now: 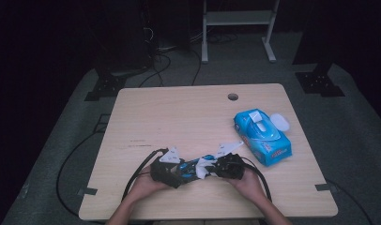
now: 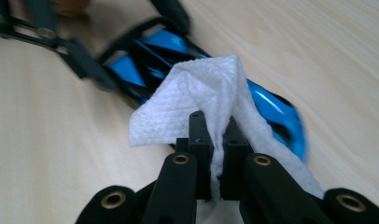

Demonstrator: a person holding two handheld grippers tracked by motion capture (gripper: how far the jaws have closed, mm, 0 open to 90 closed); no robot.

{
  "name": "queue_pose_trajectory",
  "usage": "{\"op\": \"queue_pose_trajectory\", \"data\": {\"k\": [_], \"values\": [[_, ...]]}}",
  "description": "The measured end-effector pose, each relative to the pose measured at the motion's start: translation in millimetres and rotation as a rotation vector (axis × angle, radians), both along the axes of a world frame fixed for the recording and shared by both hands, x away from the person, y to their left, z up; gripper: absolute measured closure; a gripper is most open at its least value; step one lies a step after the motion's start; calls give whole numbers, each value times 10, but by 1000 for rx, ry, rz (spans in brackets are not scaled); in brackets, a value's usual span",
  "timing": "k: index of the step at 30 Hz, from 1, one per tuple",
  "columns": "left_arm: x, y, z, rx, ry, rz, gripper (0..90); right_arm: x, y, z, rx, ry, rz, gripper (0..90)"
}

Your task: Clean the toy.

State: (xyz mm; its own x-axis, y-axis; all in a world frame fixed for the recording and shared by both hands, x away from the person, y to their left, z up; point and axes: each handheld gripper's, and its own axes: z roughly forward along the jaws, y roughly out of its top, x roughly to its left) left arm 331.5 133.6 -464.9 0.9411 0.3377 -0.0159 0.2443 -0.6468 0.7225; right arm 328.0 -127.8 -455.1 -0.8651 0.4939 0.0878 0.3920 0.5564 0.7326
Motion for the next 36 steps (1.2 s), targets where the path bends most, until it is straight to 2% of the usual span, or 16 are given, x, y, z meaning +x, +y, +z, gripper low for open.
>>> {"op": "queue_pose_trajectory", "data": {"k": [2, 4, 6, 8, 10, 12, 17, 19, 23, 25, 26, 29, 32, 34, 36], "values": [[-1, -12, -2, -4, 2, 3, 238, 27, -82, -4, 13, 14, -32, 856], [5, -14, 0, 3, -2, -2, 238, 15, -65, 2, 8, 6, -32, 857], [0, -20, -4, 4, 0, 5, 238, -25, 40, -2, 17, 6, 6, 856], [-11, -16, -12, 8, -8, 9, 234, -67, 147, 10, 8, -29, 37, 856], [-22, 1, -1, 18, -8, 9, 235, -59, 171, 17, 8, -24, 55, 857], [-30, 12, 5, 25, -12, 9, 234, -42, 133, 5, 8, -10, 48, 857], [-24, 9, 3, 22, -8, 11, 235, -30, 55, 13, 2, -12, 22, 857], [-26, -8, -5, 18, -14, 10, 237, -57, 129, 39, 9, -22, 48, 857], [-26, -28, -10, 11, -13, 13, 238, -106, 410, 71, 15, -36, 128, 857], [-22, -18, -8, 19, -17, 6, 238, -112, 515, 58, -7, -47, 151, 856], [-26, -14, -13, 9, -13, 9, 238, -109, 530, 55, -18, -56, 160, 857], [-29, -4, -14, 11, -15, 7, 239, -77, 417, 77, -14, -46, 137, 857], [-22, -17, -18, 6, -18, 6, 239, -44, 257, 95, -30, -46, 78, 857], [-20, -39, -21, 3, -20, 9, 239, -40, 250, 94, -22, -42, 74, 857], [-19, -51, -20, 6, -17, 10, 238, -50, 341, 92, -8, -41, 102, 857]]}}
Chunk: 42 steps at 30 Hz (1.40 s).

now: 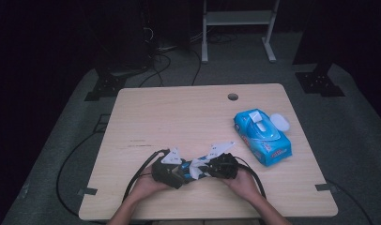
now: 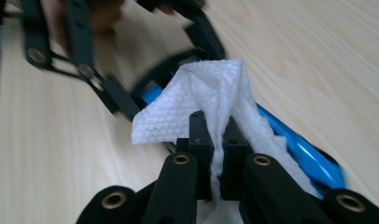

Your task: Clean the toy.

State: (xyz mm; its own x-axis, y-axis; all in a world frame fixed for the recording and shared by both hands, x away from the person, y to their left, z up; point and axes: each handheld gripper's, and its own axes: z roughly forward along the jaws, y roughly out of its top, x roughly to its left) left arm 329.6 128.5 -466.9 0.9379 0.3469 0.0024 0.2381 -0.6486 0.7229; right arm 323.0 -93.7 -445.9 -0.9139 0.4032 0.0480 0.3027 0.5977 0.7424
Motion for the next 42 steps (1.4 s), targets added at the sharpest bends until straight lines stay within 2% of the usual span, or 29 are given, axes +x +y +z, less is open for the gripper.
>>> {"op": "queue_pose_trajectory", "data": {"k": [2, 5, 7, 11, 12, 13, 15, 17, 18, 21, 23, 27, 29, 31, 33, 35, 40, 42], "values": [[-1, -4, -1, 0, -1, 1, 239, -19, 161, -12, 6, 6, 37, 856], [1, 13, 0, 4, -2, -6, 239, -23, 364, -44, -16, -15, 86, 856], [-1, 22, -7, -7, 0, -3, 239, 15, 376, -29, -21, -14, 81, 856], [4, 1, -9, -6, -4, -1, 239, 125, 262, 13, 16, 29, 29, 860], [4, -6, -8, -1, -6, -4, 238, 124, 273, 15, 19, 23, 22, 859], [4, -11, -7, 1, -7, -5, 238, 109, 312, 14, 20, 18, 26, 859], [1, -11, -6, 4, -9, -2, 238, 71, 450, -10, 22, 29, 68, 859], [-4, 12, -8, 7, -5, -1, 236, 34, 562, -19, -11, -16, 103, 858], [-10, 20, -13, -1, -2, 4, 237, 38, 568, -8, -14, -10, 103, 858], [-10, 27, -10, 5, -6, -1, 237, 78, 489, 11, -8, 7, 89, 859], [-8, 27, -12, 3, -5, -2, 237, 122, 309, 39, -14, -7, 43, 858], [-8, 20, -12, 6, -12, -3, 237, 217, 64, 65, 8, 5, -42, 859], [-6, 11, -8, 12, -14, -4, 237, 256, 68, 52, 20, 24, -48, 859], [-8, -2, -10, 14, -14, 1, 237, 282, 228, -21, 29, 42, -26, 858], [-8, 16, -12, 11, -10, 1, 236, 309, 312, -59, 33, 41, -17, 859], [-7, 21, -17, 9, -14, -4, 237, 352, 285, -59, 43, 65, -11, 858], [1, -8, -18, 13, -19, -9, 238, 383, 119, -31, 37, 59, -45, 857], [4, -7, -14, 14, -13, -9, 238, 403, 25, -15, 25, 47, -75, 857]]}}
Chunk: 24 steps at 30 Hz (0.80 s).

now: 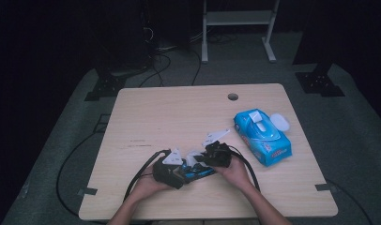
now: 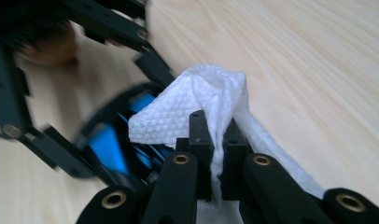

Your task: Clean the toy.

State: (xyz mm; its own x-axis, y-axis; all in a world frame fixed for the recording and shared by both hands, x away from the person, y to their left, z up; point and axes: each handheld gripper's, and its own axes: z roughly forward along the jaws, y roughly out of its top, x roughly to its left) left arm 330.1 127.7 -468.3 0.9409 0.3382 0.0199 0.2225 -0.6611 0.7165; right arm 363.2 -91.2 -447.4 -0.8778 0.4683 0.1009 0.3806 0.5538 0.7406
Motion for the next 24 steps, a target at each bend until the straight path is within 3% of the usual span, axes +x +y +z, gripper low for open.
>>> {"op": "queue_pose_trajectory", "data": {"k": [9, 13, 14, 20, 24], "values": [[-2, 0, -3, -4, 6, 5, 238, 32, -233, -39, -30, -8, -58, 858], [5, 9, -7, -5, 8, 2, 238, 22, -412, -54, -60, -2, -82, 859], [5, 5, -8, -7, 9, 3, 238, 20, -474, -64, -45, 13, -91, 859], [16, 9, -13, -7, 18, 1, 238, -22, -307, -45, 9, 15, -39, 859], [20, 19, -13, -4, 22, -2, 239, -5, -296, -44, 6, 18, -34, 859]]}}
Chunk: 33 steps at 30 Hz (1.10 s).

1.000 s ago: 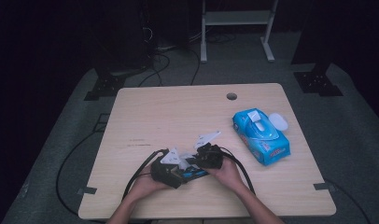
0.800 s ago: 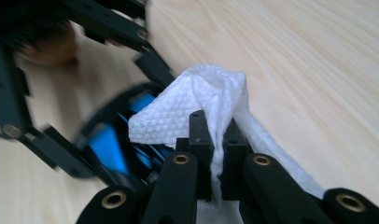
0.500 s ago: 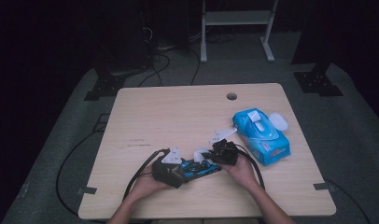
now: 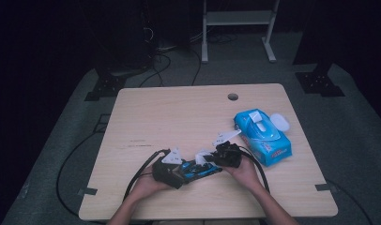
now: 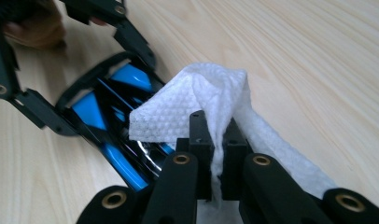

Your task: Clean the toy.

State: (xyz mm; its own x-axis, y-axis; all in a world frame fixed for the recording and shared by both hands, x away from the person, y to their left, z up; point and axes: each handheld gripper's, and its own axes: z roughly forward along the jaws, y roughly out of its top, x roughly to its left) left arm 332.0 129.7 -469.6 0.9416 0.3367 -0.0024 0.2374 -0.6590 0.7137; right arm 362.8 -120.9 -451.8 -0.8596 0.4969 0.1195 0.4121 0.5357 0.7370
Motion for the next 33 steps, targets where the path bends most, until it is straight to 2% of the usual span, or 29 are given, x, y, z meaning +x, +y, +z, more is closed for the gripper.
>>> {"op": "queue_pose_trajectory", "data": {"k": [2, 4, 6, 8, 10, 14, 16, 17, 20, 21, 23, 26, 28, 30, 32, 33], "values": [[0, 2, -1, -1, 1, 0, 238, 7, -93, -23, -16, 2, -29, 859], [1, 2, -2, -2, 2, 0, 238, -2, -230, -56, -1, 25, -54, 859], [1, 2, -3, -1, 2, 1, 238, -81, -312, -54, -9, 23, -49, 859], [4, 3, -4, 0, 4, 1, 238, -105, -312, -50, -13, 28, -41, 859], [4, 0, -7, -1, 8, 2, 238, -160, -276, -37, -7, 31, -10, 859], [2, 2, -12, -3, 11, 3, 239, -229, -173, -18, -13, 9, 38, 858], [-1, 2, -11, 2, 8, 2, 239, -221, -225, -24, -10, 17, 30, 858], [0, 3, -11, 2, 8, 2, 239, -214, -282, -29, -14, 8, 14, 859], [3, 11, -12, 0, 15, 2, 239, -208, -382, -42, -40, 22, -16, 859], [2, 9, -13, 1, 14, 2, 239, -218, -404, -66, -33, 36, -21, 859], [5, 13, -14, 0, 17, 3, 239, -250, -388, -66, -25, 25, -18, 859], [3, 4, -16, 0, 17, 5, 239, -281, -300, -23, 27, 33, 29, 859], [3, 2, -9, 11, 13, 3, 239, -311, -209, -13, 4, 11, 56, 858], [2, 4, -7, 15, 11, 1, 239, -316, -203, -7, -6, 3, 58, 859], [3, 4, -8, 14, 12, 1, 239, -301, -268, -6, -24, -11, 27, 859], [4, 5, -10, 13, 13, 1, 239, -287, -319, -12, -53, -17, 1, 859]]}}
